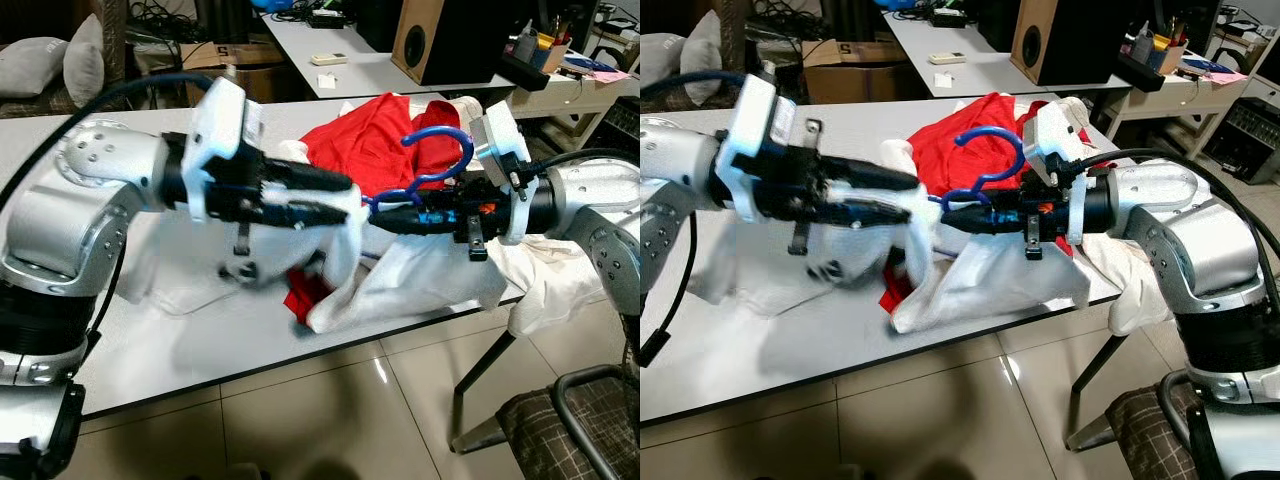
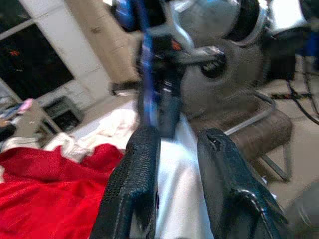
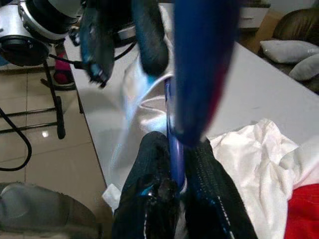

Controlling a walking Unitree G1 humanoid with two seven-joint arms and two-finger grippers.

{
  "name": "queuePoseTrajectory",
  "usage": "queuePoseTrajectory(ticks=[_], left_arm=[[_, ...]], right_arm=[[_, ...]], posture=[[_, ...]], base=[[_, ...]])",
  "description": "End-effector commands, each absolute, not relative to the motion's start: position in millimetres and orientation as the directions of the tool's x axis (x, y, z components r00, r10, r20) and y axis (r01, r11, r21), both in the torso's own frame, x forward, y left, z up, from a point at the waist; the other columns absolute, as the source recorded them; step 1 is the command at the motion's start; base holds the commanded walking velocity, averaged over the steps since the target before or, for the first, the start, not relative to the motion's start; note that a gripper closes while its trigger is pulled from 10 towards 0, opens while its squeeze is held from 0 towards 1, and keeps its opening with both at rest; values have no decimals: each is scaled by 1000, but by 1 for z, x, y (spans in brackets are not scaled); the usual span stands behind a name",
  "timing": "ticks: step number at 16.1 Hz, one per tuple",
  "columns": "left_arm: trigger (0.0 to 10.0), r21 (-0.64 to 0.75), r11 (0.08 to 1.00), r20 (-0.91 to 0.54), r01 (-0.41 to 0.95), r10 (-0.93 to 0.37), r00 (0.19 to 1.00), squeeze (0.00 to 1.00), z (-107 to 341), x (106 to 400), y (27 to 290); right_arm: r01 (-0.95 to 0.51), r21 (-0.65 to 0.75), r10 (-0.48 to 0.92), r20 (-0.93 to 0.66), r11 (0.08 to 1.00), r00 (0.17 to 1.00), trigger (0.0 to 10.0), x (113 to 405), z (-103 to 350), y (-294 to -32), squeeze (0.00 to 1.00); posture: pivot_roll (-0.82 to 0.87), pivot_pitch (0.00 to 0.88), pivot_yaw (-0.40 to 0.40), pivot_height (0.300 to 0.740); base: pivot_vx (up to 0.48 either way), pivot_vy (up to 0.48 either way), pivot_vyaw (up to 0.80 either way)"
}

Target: Hang hanger

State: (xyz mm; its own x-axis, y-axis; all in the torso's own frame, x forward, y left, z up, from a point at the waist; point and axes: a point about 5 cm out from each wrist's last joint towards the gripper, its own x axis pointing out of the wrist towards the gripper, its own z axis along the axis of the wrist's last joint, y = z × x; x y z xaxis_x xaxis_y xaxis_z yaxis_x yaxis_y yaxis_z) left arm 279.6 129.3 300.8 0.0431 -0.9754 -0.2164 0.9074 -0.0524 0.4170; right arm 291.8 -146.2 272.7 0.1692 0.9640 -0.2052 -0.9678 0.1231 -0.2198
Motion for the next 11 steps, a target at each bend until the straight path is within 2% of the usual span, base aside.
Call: queuePoseTrajectory(ticks=[1, 2, 3, 5, 7, 8, 9, 10, 11], left_arm=[[10000, 395, -95, -278, 914, -960, 20, 0, 299, 277, 131], [10000, 382, -98, -299, 919, -954, 23, 55, 298, 278, 133], [10000, 379, -95, -347, 921, -937, 46, 1000, 294, 281, 140], [10000, 363, -76, -333, 929, -941, 54, 1000, 298, 282, 149], [10000, 391, 5, -182, 920, -980, 83, 1000, 315, 283, 154], [10000, 377, 47, -94, 925, -992, 89, 67, 324, 282, 156], [10000, 349, 128, 29, 928, -992, 126, 0, 335, 280, 160], [10000, 338, 194, 86, 921, -981, 175, 0, 337, 279, 164], [10000, 310, 304, 132, 901, -952, 276, 0, 334, 277, 173]], right_arm=[[-961, -240, 968, -174, 137, 182, 0, 289, 279, -149, 0], [-961, -240, 968, -173, 138, 182, 0, 289, 278, -148, 0], [-961, -238, 968, -168, 142, 184, 0, 288, 278, -148, 0], [-952, -262, 965, -163, 157, 204, 0, 289, 276, -151, 0], [-953, -240, 966, -139, 182, 219, 0, 288, 277, -156, 0], [-950, -235, 964, -119, 207, 239, 0, 288, 277, -157, 0], [-926, -242, 947, -67, 290, 314, 0, 288, 277, -156, 0], [-896, -219, 915, -32, 387, 403, 0, 292, 275, -156, 0], [-838, -172, 851, 0, 518, 525, 0, 296, 270, -156, 0]], posture=[[47, 0, -38, 740], [47, 0, -38, 740], [49, 0, -35, 740], [51, 0, -32, 740], [58, 0, -31, 740], [59, 0, -28, 740], [62, 0, -28, 740], [59, 0, -24, 740], [58, 0, -21, 740]], base=[[0, 0, 0], [0, 0, 0], [0, 0, 0], [0, 0, 0], [0, 0, 0], [0, 0, 0], [0, 0, 0], [0, 0, 0], [0, 0, 0]])
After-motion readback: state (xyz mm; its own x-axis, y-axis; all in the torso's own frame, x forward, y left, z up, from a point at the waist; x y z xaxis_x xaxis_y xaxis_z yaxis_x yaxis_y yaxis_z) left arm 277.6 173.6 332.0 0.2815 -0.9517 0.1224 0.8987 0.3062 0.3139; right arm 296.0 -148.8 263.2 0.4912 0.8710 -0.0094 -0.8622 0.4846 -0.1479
